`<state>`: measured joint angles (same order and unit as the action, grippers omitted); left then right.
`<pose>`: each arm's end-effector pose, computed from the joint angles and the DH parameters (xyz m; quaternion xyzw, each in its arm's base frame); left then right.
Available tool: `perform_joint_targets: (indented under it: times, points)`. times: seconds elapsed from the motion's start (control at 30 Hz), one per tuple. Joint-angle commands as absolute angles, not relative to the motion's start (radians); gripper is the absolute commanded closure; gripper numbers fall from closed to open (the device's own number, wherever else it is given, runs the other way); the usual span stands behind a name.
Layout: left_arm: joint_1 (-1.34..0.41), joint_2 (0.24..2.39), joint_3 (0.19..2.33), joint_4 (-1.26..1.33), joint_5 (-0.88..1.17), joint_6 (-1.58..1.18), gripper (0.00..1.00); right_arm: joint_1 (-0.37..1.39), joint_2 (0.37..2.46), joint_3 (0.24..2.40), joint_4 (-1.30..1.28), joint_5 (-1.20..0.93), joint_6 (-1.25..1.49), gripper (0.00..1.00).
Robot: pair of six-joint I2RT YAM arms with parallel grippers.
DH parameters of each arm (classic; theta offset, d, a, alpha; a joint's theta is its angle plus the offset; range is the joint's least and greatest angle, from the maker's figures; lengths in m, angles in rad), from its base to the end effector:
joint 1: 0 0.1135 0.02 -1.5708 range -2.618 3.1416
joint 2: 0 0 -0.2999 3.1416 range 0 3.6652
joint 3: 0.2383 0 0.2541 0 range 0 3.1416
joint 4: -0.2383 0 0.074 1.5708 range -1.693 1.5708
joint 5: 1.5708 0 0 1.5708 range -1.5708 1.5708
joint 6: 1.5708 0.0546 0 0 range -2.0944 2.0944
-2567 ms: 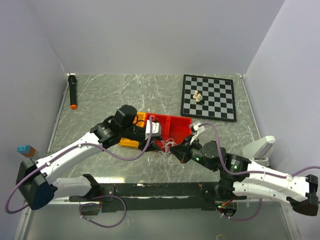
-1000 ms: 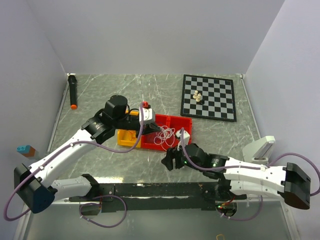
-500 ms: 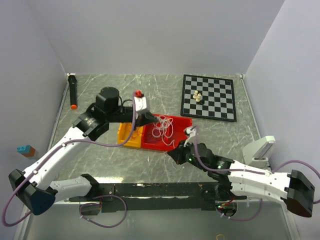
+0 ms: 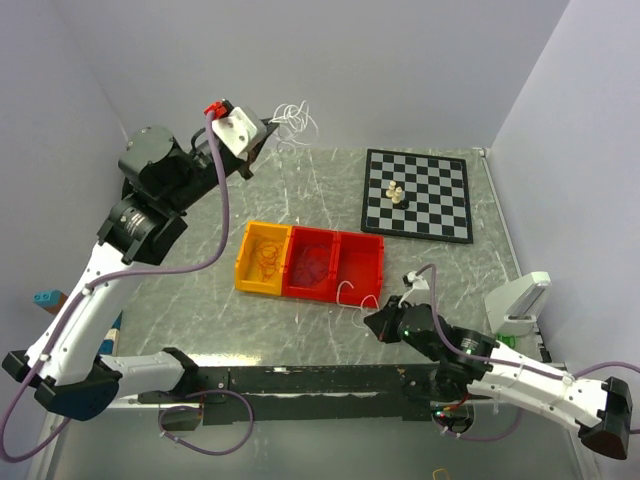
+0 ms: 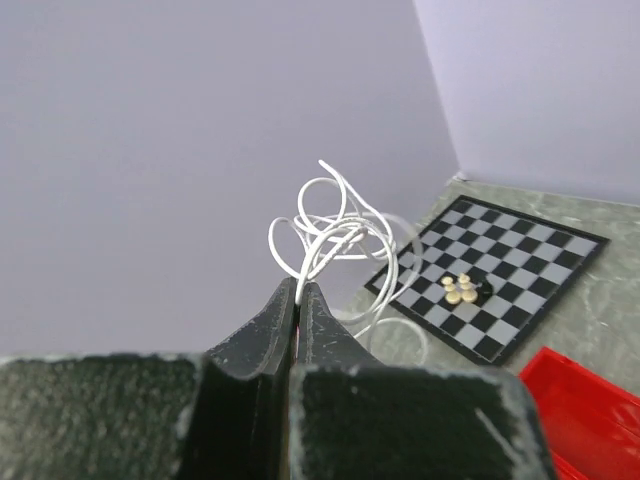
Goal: Untangle the cables
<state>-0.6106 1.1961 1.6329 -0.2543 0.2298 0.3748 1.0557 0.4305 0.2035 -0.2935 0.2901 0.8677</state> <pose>0.1843 -0.1442 0.5745 0.3782 0.5182 -0.1626 0.7496 0.0683 0.0890 0.1787 -0.0082 0.8592 0.3353 0.3864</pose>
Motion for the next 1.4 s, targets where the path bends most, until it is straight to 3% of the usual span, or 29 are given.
perform_joint_targets:
  times: [0.0,0.27,0.47,0.77,1.07,1.37]
  points:
    - [-0.606,1.209,1.661,-0.250,0.181,0.351,0.99,1.052,0.387,0.265,-0.336,0.328,0.852,1.00]
    - [-0.607,1.172,1.528,-0.265,0.273,0.295,0.99,1.043,0.603,0.670,-0.301,0.390,0.563,1.00]
    - [-0.607,1.138,1.494,-0.265,0.279,0.301,0.99,0.953,0.753,0.811,-0.233,0.302,0.445,1.00]
    - [-0.607,1.085,1.440,-0.275,0.314,0.304,0.99,0.815,0.885,0.787,-0.115,0.180,0.423,1.00]
    - [-0.607,1.065,1.431,-0.290,0.391,0.299,0.99,0.792,1.018,0.710,-0.199,0.276,0.517,1.00]
    - [-0.601,1.075,1.437,-0.340,0.547,0.314,0.99,0.788,1.020,0.586,-0.261,0.305,0.693,1.00]
